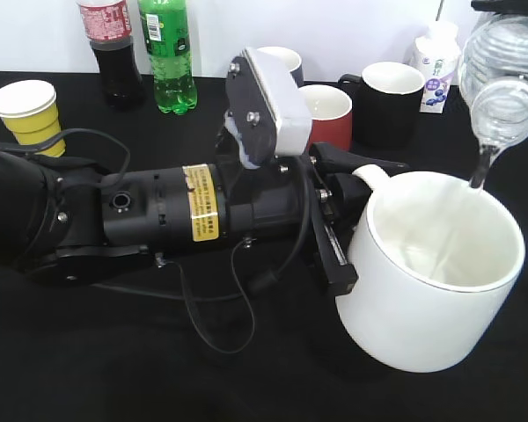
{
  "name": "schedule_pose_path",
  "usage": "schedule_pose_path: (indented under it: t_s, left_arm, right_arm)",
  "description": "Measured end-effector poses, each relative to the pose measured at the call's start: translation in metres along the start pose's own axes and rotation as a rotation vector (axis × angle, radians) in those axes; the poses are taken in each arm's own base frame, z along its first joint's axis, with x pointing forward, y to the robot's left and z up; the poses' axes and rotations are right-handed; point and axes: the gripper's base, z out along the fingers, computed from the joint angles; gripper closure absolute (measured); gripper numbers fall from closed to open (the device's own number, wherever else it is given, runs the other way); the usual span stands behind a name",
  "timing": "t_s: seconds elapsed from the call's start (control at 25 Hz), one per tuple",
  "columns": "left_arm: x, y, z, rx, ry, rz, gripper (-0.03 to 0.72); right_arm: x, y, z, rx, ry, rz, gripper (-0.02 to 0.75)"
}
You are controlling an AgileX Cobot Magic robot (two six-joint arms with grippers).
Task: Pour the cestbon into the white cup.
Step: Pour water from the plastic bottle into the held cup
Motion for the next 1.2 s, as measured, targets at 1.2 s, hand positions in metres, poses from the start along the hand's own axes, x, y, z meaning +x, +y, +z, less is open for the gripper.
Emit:
schedule_pose_path:
  t_s: [1.2]
  left_arm:
    - [0.0011,-0.0001,0.0001,0.001,0.009,0.003,0.631]
  right_arm:
    - [-0.0001,-0.0044,-0.0001,0.046,0.000,-0.069,0.245]
